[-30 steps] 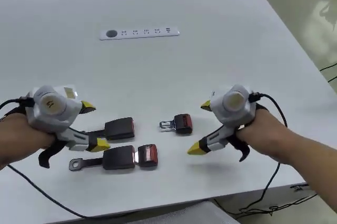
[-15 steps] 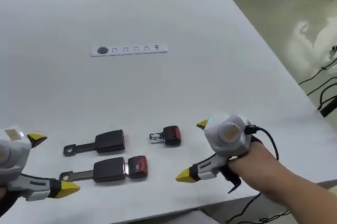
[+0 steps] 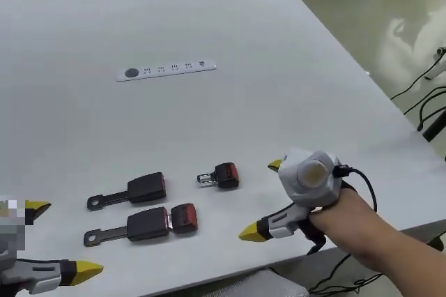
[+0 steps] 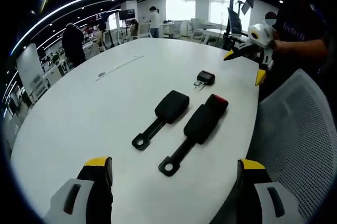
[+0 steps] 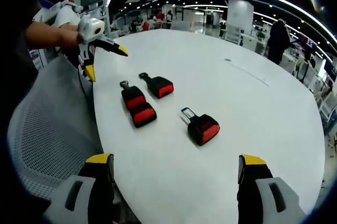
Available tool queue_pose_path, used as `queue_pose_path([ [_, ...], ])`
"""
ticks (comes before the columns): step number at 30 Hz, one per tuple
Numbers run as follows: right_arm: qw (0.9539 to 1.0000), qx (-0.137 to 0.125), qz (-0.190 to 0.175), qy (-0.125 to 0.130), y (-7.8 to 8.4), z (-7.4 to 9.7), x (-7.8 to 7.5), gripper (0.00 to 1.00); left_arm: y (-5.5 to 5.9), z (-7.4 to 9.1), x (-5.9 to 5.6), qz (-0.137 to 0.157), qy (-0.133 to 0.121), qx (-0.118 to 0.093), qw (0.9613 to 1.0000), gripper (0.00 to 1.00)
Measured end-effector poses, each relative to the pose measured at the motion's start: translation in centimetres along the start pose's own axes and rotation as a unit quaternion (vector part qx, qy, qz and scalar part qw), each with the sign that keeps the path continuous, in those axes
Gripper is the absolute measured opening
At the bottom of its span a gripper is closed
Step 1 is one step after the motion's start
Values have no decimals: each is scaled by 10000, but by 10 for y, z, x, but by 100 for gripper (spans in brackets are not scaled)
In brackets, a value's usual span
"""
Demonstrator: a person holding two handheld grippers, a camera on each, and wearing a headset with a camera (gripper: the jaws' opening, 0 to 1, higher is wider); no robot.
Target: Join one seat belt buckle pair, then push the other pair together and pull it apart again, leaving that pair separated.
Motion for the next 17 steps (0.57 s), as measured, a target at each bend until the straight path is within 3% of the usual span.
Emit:
queue_pose_path([
  [17,9998,-189,23,98,-6,8,2,100,4,6,4,-28,-178,-129,9998,100],
])
Point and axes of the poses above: the centre of the closed fingertips' face, and the gripper's own axes: z roughly backward along the fingers, x roughly to its left, y roughly out of its underside, the point moved 7 cm from there along z, roughly backward along the fingers, and after that the axes turned 3 degrees about -z, right-handed, at the moved point
